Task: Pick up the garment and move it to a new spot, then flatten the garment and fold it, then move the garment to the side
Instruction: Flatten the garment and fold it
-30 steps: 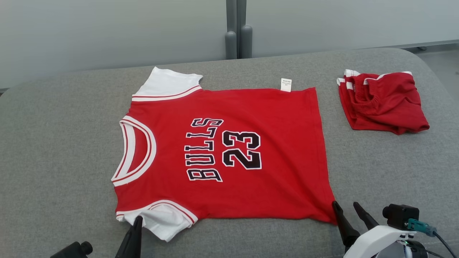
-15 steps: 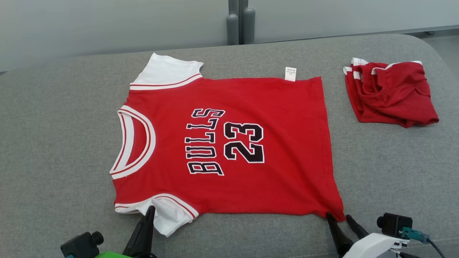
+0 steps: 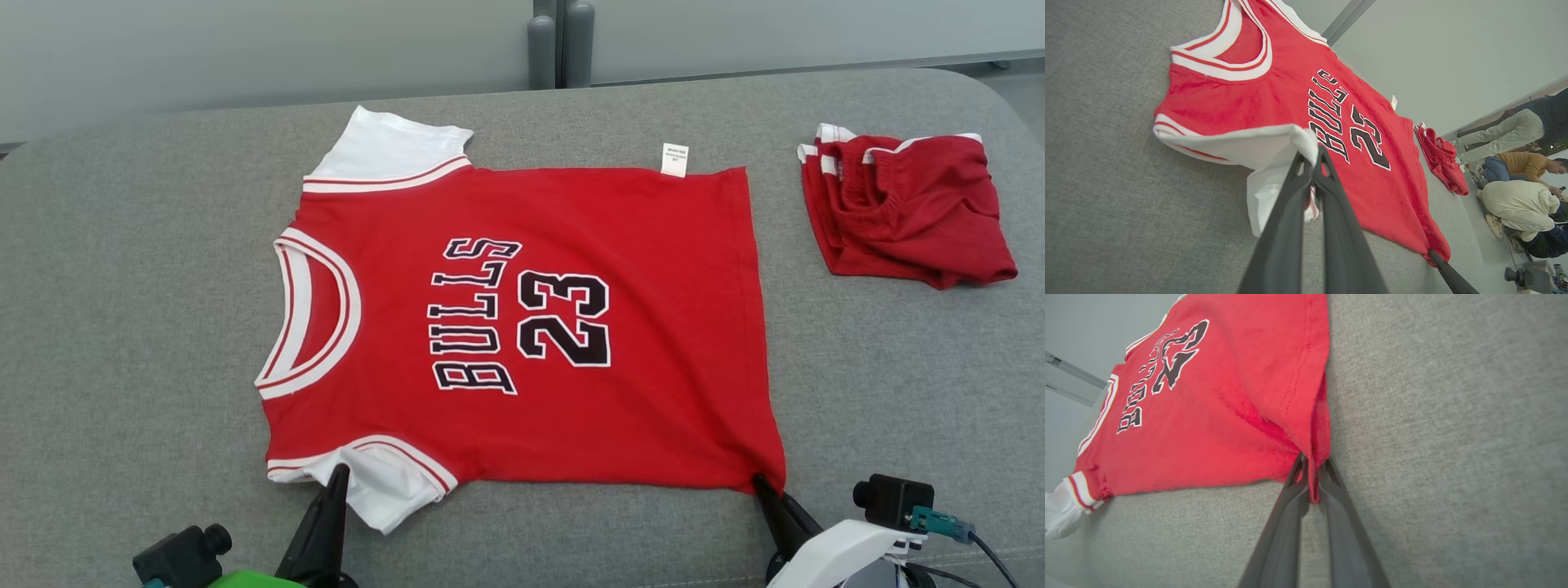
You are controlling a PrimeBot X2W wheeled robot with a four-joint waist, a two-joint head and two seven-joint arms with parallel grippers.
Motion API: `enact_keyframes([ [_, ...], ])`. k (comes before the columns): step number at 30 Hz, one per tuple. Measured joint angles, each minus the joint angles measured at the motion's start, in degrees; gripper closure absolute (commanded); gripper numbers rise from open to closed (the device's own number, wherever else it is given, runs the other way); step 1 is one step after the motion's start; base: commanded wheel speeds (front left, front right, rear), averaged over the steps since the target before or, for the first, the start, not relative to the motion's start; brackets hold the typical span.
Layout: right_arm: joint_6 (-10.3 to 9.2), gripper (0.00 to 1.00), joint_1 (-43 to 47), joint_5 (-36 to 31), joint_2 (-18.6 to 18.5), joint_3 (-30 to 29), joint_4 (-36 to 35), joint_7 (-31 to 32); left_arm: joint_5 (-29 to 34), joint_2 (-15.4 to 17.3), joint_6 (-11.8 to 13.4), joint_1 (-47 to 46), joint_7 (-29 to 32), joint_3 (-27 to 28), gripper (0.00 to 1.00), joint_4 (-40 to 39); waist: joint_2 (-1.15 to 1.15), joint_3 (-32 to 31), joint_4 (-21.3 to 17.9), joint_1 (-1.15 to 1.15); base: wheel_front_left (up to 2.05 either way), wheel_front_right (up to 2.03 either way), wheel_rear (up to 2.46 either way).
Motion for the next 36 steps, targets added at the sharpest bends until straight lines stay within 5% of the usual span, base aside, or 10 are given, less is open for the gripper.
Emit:
enact_keyframes([
  [1, 0.41, 1.00, -0.04, 0.12, 0.04, 0.02, -0.01, 0.00, 0.00, 0.00, 0.00, 0.00, 0.00, -0.01, 1.00, -0.10, 0.00, 0.00, -0.03, 0.00, 0.00, 0.00, 0.00],
  [10, 3.86, 1.00, -0.08, 6.55, 0.85, -0.46, -3.91, 1.97, 0.00, -0.01, 0.02, -0.05, -1.42, 1.20, 1.00, -2.42, 0.00, -0.20, -1.51, 0.00, 0.00, 0.00, 0.00],
  [29, 5.32, 1.00, -0.30, 27.36, -0.35, -3.97, -15.90, 13.81, 1.11, 0.91, 0.54, -8.01, -3.55, 4.55, 1.00, -1.05, 0.00, -1.74, -2.60, 0.00, 0.00, 0.00, 0.00],
  [36, 5.32, 1.00, -3.73, 30.44, -2.35, -6.82, -17.48, 17.27, 3.54, 1.55, 1.04, -11.71, -3.60, 4.64, 1.00, 2.60, 0.00, -1.35, -2.94, 0.00, 0.00, 0.00, 0.00],
])
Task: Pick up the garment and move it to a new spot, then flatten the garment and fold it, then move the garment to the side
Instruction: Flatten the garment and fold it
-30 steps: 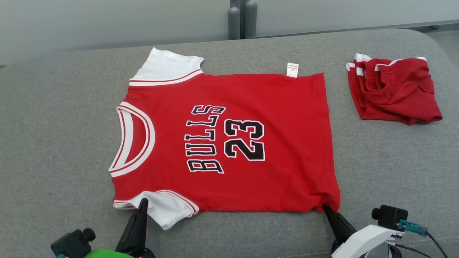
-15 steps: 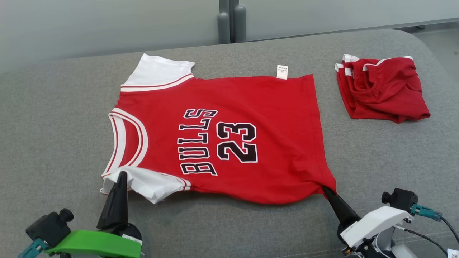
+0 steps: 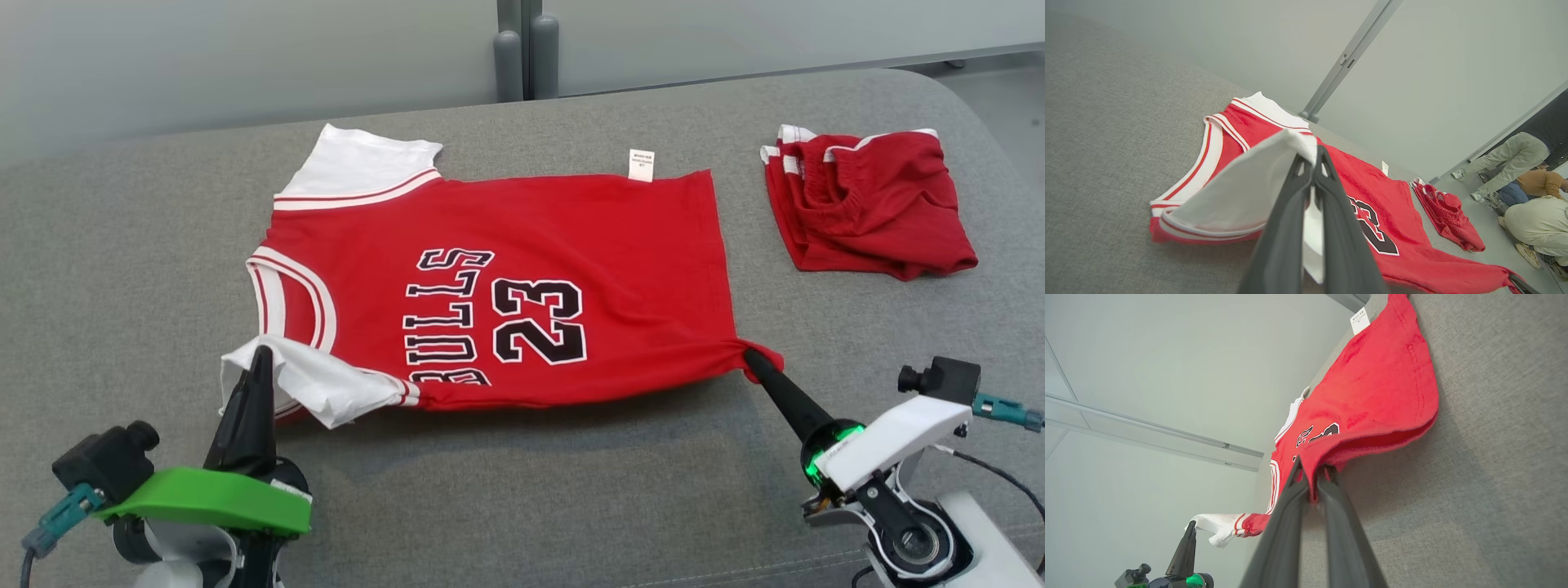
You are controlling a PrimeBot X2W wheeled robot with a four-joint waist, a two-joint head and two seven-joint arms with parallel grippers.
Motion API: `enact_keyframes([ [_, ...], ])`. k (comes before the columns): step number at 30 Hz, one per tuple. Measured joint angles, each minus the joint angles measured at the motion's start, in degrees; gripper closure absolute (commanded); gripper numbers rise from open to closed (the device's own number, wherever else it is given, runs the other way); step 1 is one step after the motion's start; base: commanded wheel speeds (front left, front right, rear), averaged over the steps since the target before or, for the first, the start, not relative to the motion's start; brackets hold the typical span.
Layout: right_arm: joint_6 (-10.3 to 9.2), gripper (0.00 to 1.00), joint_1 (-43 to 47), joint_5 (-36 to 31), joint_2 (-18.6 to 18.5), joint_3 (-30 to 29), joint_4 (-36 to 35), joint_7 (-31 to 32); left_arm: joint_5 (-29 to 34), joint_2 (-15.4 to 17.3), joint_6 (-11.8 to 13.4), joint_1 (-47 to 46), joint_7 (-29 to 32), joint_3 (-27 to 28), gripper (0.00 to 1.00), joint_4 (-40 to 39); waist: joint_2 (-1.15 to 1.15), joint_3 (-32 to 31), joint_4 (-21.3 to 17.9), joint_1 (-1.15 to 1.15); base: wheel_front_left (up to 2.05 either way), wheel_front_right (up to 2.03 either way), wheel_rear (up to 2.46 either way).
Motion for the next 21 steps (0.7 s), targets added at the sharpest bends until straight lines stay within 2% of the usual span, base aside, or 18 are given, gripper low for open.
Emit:
enact_keyframes([
  [3, -0.25, 1.00, -1.63, 0.45, -0.40, -0.53, 0.71, 1.42, 0.63, 0.07, 0.18, -1.83, -0.02, -0.16, 1.00, 1.36, 0.00, 0.48, -0.06, 0.00, 0.00, 0.00, 0.00],
  [4, -2.02, 1.00, -3.55, 1.30, -0.48, -0.99, 2.08, 2.88, 1.02, 0.04, 0.27, -4.00, -0.45, -0.22, 1.00, 2.70, 0.00, 1.05, -0.08, 0.00, 0.00, 0.00, 0.00],
  [9, -7.16, 1.00, -9.72, -0.01, -2.30, -0.60, 7.22, 6.77, 3.20, 0.10, 1.00, -8.37, -0.41, -1.12, 1.00, 7.35, 0.00, 2.72, -0.07, 0.00, 0.00, 0.00, 0.00],
  [12, -9.21, 1.00, -13.47, -1.13, -2.98, 0.09, 9.62, 8.84, 4.12, 0.10, 1.19, -10.80, -0.09, -2.30, 1.00, 10.33, 0.00, 3.86, -0.01, 0.00, 0.00, 0.00, 0.00],
  [17, -11.63, 1.00, -18.56, -3.01, -3.19, 1.63, 12.60, 11.12, 5.86, 0.04, 1.44, -15.40, 0.10, -3.66, 1.00, 14.23, 0.00, 5.85, 0.29, 0.00, 0.00, 0.00, 0.00],
  [21, -11.73, 1.00, -21.84, -3.97, -2.98, 2.65, 14.93, 12.27, 7.33, 0.13, 1.60, -18.96, -0.47, -3.56, 1.00, 17.13, 0.00, 7.36, 0.57, 0.00, 0.00, 0.00, 0.00],
])
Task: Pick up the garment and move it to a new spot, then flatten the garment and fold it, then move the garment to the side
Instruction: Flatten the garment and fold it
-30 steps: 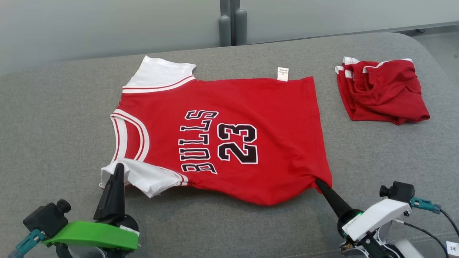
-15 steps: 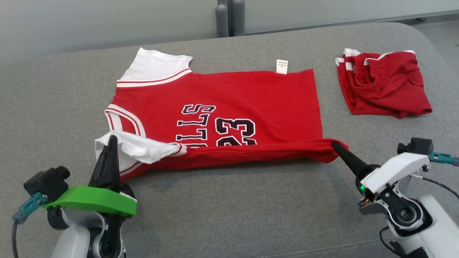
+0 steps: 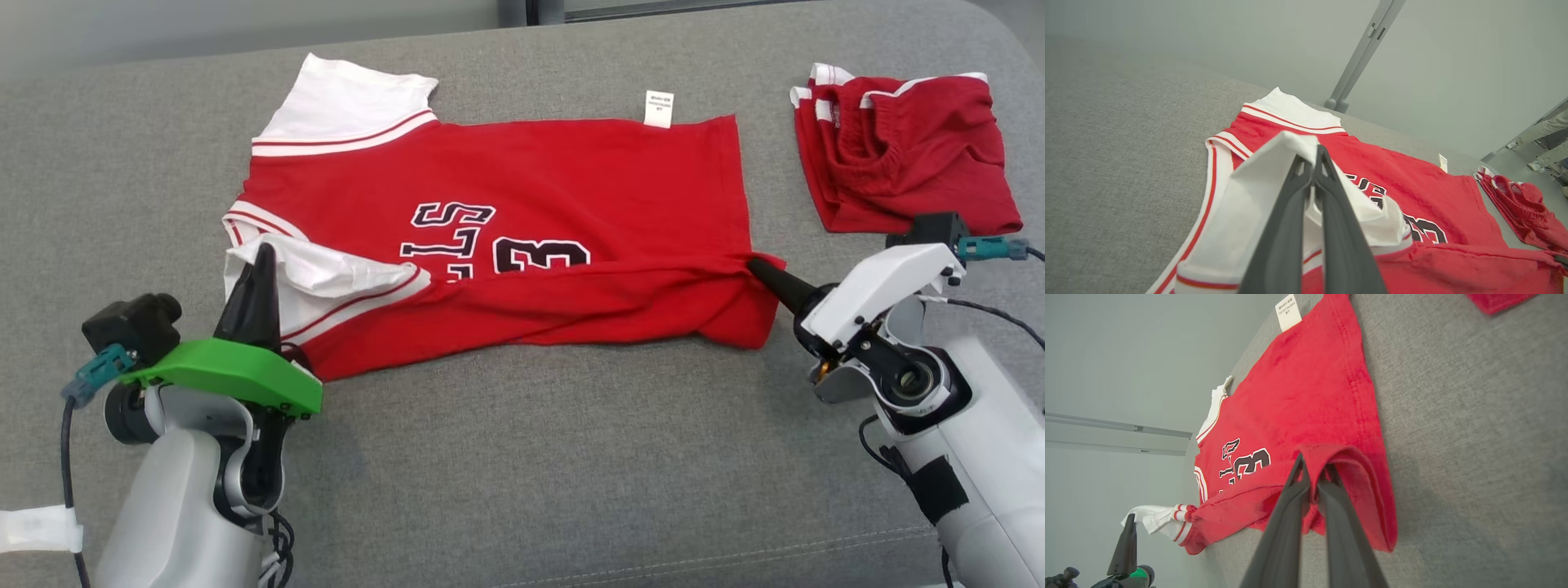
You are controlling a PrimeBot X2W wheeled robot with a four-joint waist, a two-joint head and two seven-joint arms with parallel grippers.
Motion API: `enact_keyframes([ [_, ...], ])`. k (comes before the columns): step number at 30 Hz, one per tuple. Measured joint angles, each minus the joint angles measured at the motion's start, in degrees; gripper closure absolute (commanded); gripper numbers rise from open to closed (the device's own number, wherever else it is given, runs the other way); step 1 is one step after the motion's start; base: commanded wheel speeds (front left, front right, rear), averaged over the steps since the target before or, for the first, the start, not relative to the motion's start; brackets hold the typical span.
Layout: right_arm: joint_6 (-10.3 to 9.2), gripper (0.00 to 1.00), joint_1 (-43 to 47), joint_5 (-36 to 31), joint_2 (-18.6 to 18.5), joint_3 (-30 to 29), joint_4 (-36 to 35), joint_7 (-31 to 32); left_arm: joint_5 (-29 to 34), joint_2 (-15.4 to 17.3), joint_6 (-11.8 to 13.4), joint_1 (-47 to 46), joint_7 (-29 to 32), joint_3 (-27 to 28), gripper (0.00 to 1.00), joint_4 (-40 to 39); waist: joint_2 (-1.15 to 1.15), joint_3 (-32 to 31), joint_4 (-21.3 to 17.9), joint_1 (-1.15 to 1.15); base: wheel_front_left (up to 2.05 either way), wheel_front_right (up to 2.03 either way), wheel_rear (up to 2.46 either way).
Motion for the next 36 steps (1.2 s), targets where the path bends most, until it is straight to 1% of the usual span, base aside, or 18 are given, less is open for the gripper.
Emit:
enact_keyframes([
  [8, -0.01, 1.00, -4.76, -1.96, 1.47, 2.52, 3.59, 1.34, 1.99, 0.32, 0.16, -4.65, -1.72, -0.04, 1.00, 5.93, 0.00, 2.19, -0.49, 0.00, 0.00, 0.00, 0.00],
  [9, 0.00, 0.96, -5.24, -2.11, 1.60, 2.66, 4.02, 1.34, 2.21, 0.33, 0.16, -5.04, -1.90, -0.09, 1.00, 6.67, 0.00, 2.35, -0.66, 0.00, 0.00, 0.00, 0.00],
  [10, 0.00, 0.88, -5.66, -2.24, 1.69, 2.78, 4.44, 1.55, 2.43, 0.33, 0.15, -5.46, -1.97, -0.14, 1.00, 7.38, 0.00, 2.51, -0.83, 0.00, 0.00, 0.00, 0.00],
  [11, 0.00, 0.76, -6.04, -2.56, 1.80, 2.94, 4.87, 1.58, 2.72, 0.34, 0.15, -5.89, -1.97, -0.19, 1.00, 8.20, 0.00, 2.64, -1.01, 0.00, 0.00, 0.00, 0.00],
  [12, 0.00, 0.54, -6.45, -2.68, 1.97, 3.02, 5.36, 1.57, 2.81, 0.38, 0.15, -6.27, -1.96, -0.29, 1.00, 8.92, 0.00, 2.76, -1.18, 0.00, 0.00, 0.00, 0.00],
  [13, 0.03, 0.12, -6.67, -2.76, 2.00, 3.00, 5.67, 1.55, 2.83, 0.38, 0.12, -6.75, -1.96, -0.60, 0.83, 9.77, 0.00, 2.87, -1.31, 0.00, 0.00, 0.00, 0.00],
  [14, 0.07, 0.00, -6.86, -2.89, 2.05, 2.93, 5.97, 1.43, 2.89, 0.36, 0.07, -7.19, -1.97, -0.77, 0.62, 10.42, 0.00, 2.96, -1.40, 0.00, 0.00, 0.00, 0.00],
  [15, 0.09, 0.00, -7.04, -3.00, 2.09, 2.90, 6.23, 1.15, 2.96, 0.34, 0.05, -7.59, -1.99, -0.79, 0.01, 10.94, 0.00, 3.01, -1.47, 0.00, 0.00, 0.00, 0.00],
  [16, 0.16, 0.00, -7.33, -3.00, 2.12, 2.79, 6.47, 0.80, 3.00, 0.33, 0.02, -8.11, -2.31, -0.74, 0.00, 11.55, 0.00, 3.02, -1.53, 0.00, 0.00, 0.00, 0.00],
  [17, 0.69, 0.00, -8.10, -3.00, 2.16, 2.40, 6.73, 0.20, 3.13, 0.38, -0.01, -9.04, -2.93, -0.47, 0.00, 12.24, 0.00, 2.99, -1.62, 0.00, 0.00, 0.00, 0.00],
  [21, 1.75, 0.00, -9.63, -2.94, 2.69, 1.29, 7.21, -1.02, 3.22, 0.57, -0.02, -10.50, -4.08, 0.18, 0.00, 13.86, 0.00, 2.73, -1.78, 0.00, 0.00, 0.00, 0.00],
  [22, 1.90, 0.00, -9.94, -2.88, 2.87, 0.97, 7.30, -1.36, 3.22, 0.62, -0.20, -10.62, -4.25, 0.23, 0.00, 14.14, 0.00, 2.63, -1.80, 0.00, 0.00, 0.00, 0.00],
  [25, 3.14, 0.00, -10.33, -2.92, 2.79, 0.25, 7.64, -3.16, 3.22, 0.59, -0.69, -10.72, -5.08, 0.41, 0.00, 15.46, 0.00, 2.11, -1.84, 0.00, 0.00, 0.00, 0.00],
  [27, 3.78, 0.00, -10.41, -3.24, 2.27, -0.27, 7.62, -4.58, 3.21, 0.49, -1.02, -10.72, -5.55, 0.45, 0.00, 15.62, 0.00, 1.66, -1.79, 0.00, 0.00, 0.00, 0.00],
  [30, 4.91, 0.00, -10.59, -5.48, 0.40, -0.66, 7.33, -7.59, 3.14, 0.35, -1.97, -10.65, -6.05, 0.56, 0.00, 15.62, 0.00, 0.97, -1.63, 0.00, 0.00, 0.00, 0.00],
  [32, 5.90, 0.00, -10.68, -8.26, -1.35, -0.42, 6.90, -10.13, 2.64, 0.10, -2.22, -10.17, -6.53, 1.12, 0.00, 15.63, 0.00, 0.46, -1.47, 0.00, 0.00, 0.00, 0.00],
  [34, 6.69, 0.00, -10.72, -12.91, -3.76, 0.85, 6.17, -13.38, 1.96, -0.04, -2.29, -8.66, -6.59, 1.79, 0.00, 15.63, 0.00, -0.13, -1.30, 0.00, 0.00, 0.00, 0.00],
  [36, 6.72, 0.00, -10.67, -17.03, -5.92, 1.68, 5.55, -16.29, 1.58, -0.13, -2.66, -6.32, -6.60, 1.90, 0.00, 15.64, 0.00, -0.76, -1.10, 0.00, 0.00, 0.00, 0.00],
])
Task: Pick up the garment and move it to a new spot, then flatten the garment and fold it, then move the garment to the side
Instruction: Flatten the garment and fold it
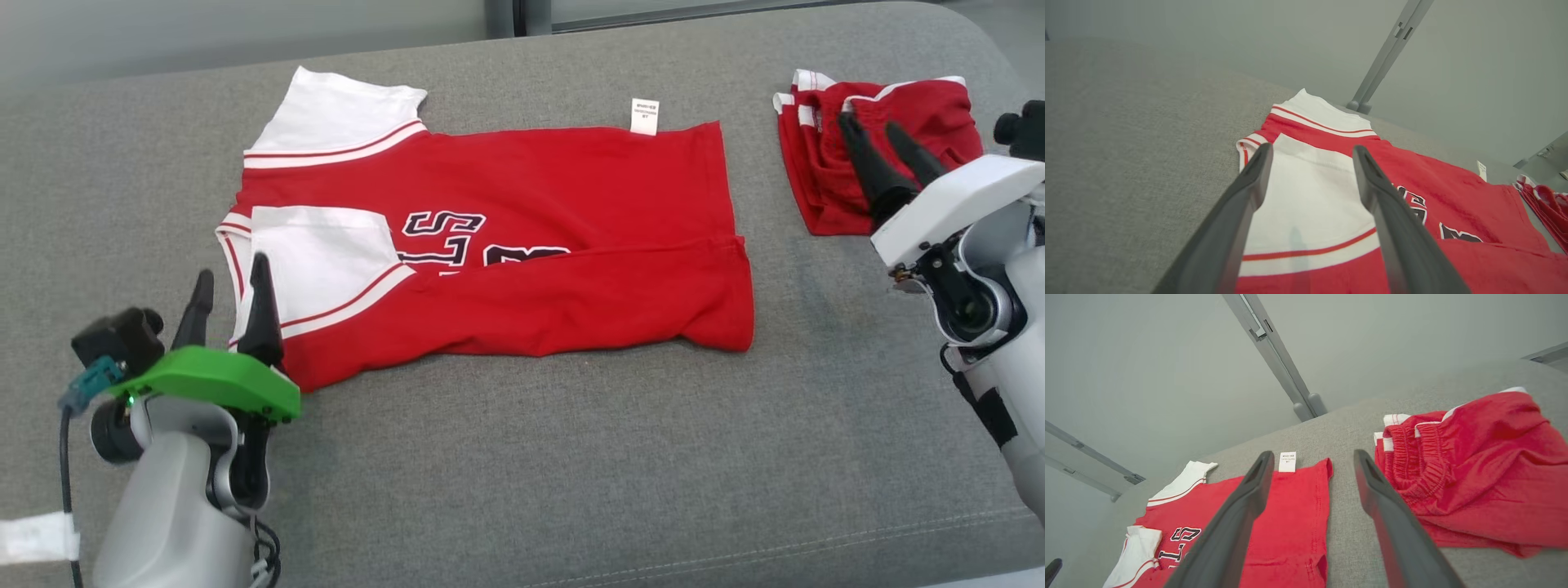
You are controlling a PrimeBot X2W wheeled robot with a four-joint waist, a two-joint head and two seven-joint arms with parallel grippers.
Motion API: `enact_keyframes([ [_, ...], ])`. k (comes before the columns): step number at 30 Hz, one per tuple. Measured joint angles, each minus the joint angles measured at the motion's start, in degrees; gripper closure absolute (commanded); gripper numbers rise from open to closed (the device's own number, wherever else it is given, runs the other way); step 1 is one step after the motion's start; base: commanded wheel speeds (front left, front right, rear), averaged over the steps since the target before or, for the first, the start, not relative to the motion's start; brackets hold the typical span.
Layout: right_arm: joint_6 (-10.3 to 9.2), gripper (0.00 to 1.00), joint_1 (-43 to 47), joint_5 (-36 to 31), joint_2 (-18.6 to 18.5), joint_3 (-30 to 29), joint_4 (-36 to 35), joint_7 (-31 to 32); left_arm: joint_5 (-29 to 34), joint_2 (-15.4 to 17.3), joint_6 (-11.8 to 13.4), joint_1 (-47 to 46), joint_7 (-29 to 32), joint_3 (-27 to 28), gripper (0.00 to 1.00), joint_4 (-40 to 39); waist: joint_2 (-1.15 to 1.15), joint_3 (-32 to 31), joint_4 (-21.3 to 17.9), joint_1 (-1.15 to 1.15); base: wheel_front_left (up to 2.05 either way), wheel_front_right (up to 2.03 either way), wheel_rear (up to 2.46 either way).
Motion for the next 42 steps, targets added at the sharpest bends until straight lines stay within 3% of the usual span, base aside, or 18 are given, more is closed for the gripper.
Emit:
enact_keyframes([
  [2, -0.01, 0.00, 0.75, -1.48, -0.81, 0.09, -0.42, -2.41, -0.73, -0.31, -0.04, 2.43, -0.43, 0.26, 0.00, 0.02, 0.00, -0.65, 0.28, 0.00, 0.00, 0.00, 0.00],
  [8, -0.69, 0.00, 7.28, -3.03, 1.21, 0.65, -1.46, -8.26, -2.93, -0.70, -0.05, 8.15, -0.48, 1.69, 0.00, 0.03, 0.00, -2.60, 1.21, 0.00, 0.00, 0.00, 0.00],
  [17, -1.20, 0.00, 13.15, -1.46, 6.90, 1.60, -3.46, -11.80, -6.32, -1.52, -0.54, 12.65, 1.14, 1.97, 0.00, 1.94, 0.00, -3.76, 1.05, 0.00, 0.00, 0.00, 0.00],
  [27, -1.62, 0.00, 13.87, -2.20, 6.53, 2.77, -5.49, -12.81, -8.49, -1.57, 0.05, 13.05, 2.09, 3.56, 0.00, 3.49, 0.00, -3.08, -1.79, 0.00, 0.00, 0.00, 0.00],
  [31, -1.72, 0.00, 14.34, -2.60, 6.02, 2.79, -5.97, -13.23, -9.34, -1.62, 1.52, 13.03, 2.09, 5.00, 0.00, 4.19, 0.00, -2.61, -2.75, 0.00, 0.00, 0.00, 0.00],
  [37, -2.13, 0.00, 15.71, -2.61, 5.57, 2.70, -6.31, -13.35, -10.35, -1.64, 1.70, 12.86, 2.02, 5.44, 0.00, 4.20, 0.00, -2.21, -3.27, 0.00, 0.00, 0.00, 0.00],
  [39, -2.13, 0.00, 16.21, -2.61, 5.65, 2.88, -6.48, -13.35, -10.80, -1.64, 0.52, 12.74, 2.05, 4.98, 0.00, 3.98, 0.00, -2.21, -3.28, 0.00, 0.00, 0.00, 0.00],
  [40, -2.13, 0.00, 16.22, -2.60, 5.71, 2.93, -6.50, -13.35, -10.80, -1.65, 0.47, 12.59, 2.11, 4.81, 0.15, 4.00, 0.00, -2.22, -3.26, 0.00, 0.00, 0.00, 0.00],
  [41, -2.12, 0.00, 16.22, -2.60, 5.77, 3.08, -6.52, -13.35, -10.80, -1.69, 0.47, 12.39, 2.10, 4.63, 0.44, 4.00, 0.00, -2.26, -3.24, 0.00, 0.00, 0.00, 0.00],
  [42, -2.12, 0.00, 16.27, -2.60, 5.81, 3.31, -6.50, -13.34, -10.80, -1.76, 0.46, 12.12, 2.08, 4.60, 0.59, 4.00, 0.00, -2.29, -3.21, 0.00, 0.00, 0.00, 0.00],
])
